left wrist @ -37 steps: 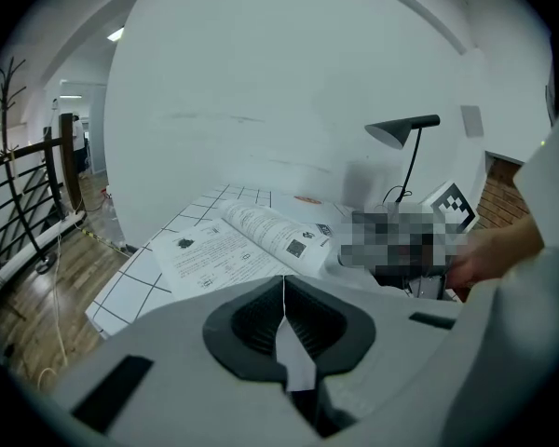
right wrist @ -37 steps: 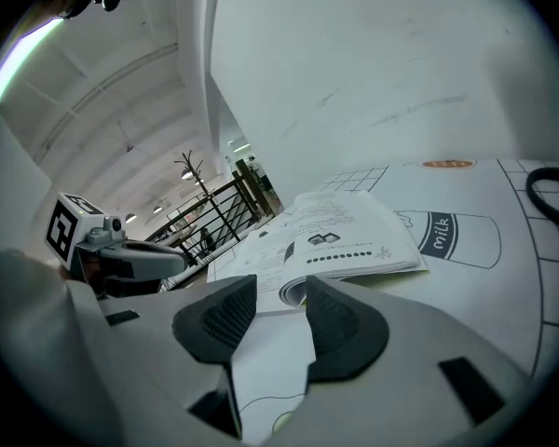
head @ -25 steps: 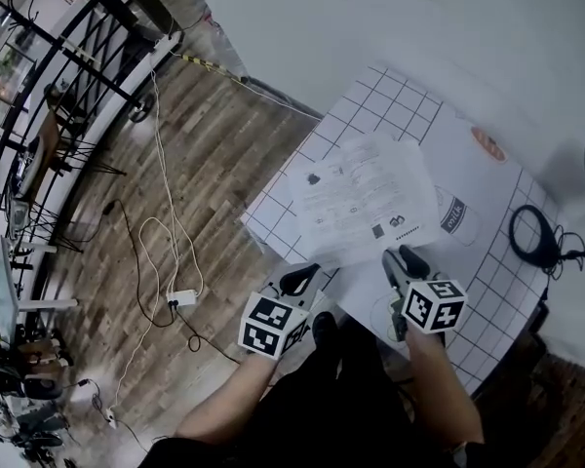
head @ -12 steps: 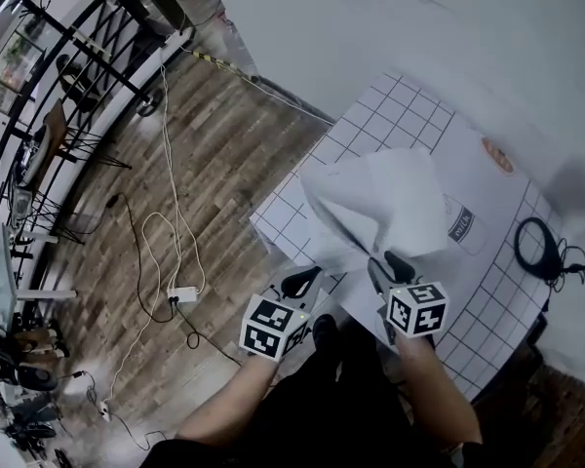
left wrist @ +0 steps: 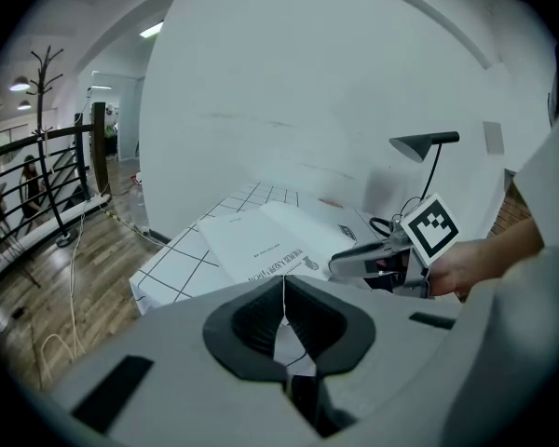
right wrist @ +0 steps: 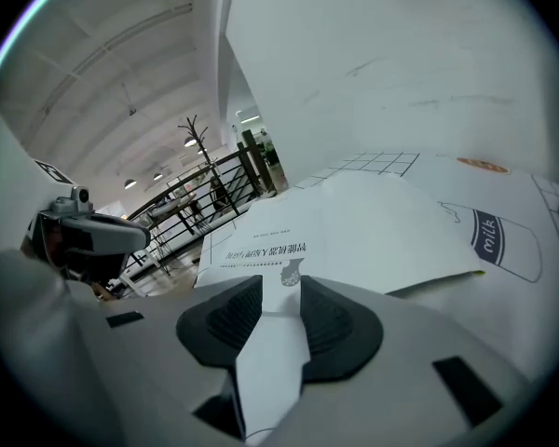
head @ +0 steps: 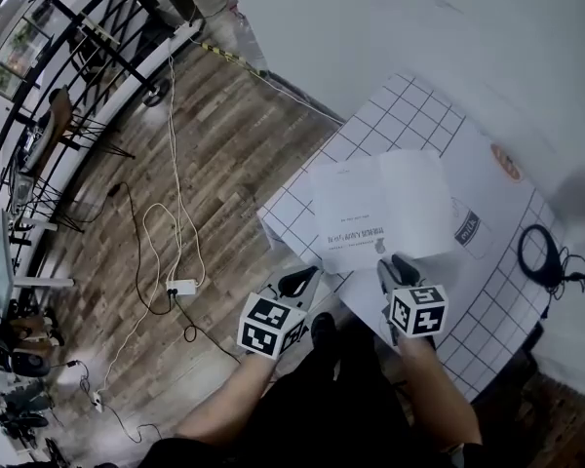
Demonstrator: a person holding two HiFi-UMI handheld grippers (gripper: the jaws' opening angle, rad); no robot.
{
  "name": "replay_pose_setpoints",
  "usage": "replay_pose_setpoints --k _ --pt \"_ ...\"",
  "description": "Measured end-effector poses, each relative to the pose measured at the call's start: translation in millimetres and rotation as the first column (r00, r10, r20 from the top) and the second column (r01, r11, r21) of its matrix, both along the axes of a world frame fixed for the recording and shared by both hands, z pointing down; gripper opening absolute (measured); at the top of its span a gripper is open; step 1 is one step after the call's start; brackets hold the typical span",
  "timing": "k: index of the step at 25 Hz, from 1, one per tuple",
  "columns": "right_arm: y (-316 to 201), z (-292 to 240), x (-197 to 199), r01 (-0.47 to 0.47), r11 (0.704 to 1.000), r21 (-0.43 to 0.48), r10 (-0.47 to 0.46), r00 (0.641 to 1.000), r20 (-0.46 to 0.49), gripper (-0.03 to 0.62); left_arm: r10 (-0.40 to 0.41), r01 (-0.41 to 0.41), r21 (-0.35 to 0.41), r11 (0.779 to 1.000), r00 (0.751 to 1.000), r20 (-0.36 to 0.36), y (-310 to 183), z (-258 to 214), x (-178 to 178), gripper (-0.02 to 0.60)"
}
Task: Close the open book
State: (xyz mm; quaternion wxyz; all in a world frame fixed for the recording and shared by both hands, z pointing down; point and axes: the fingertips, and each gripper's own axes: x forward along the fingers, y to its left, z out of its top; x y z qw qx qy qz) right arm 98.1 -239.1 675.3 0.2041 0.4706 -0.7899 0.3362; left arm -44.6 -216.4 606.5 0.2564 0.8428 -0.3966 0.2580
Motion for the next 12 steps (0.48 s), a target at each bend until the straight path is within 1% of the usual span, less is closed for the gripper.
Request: replay_pose_setpoints --k 5,12 --pt "5.6 -8.7 13.6 -0.042 0.999 0.009 0.042 0.999 0.008 0.126 -0.007 0.008 0.009 1.000 1.000 -0.016 -4.3 -4.8 0.6 0.012" --pt "7.4 -28.5 37.8 -0.091 0.994 0.053 0.092 0.996 -0.010 0.140 0.008 -0.007 0.030 1.000 1.000 -0.026 -10.1 -15.1 10.0 0.012"
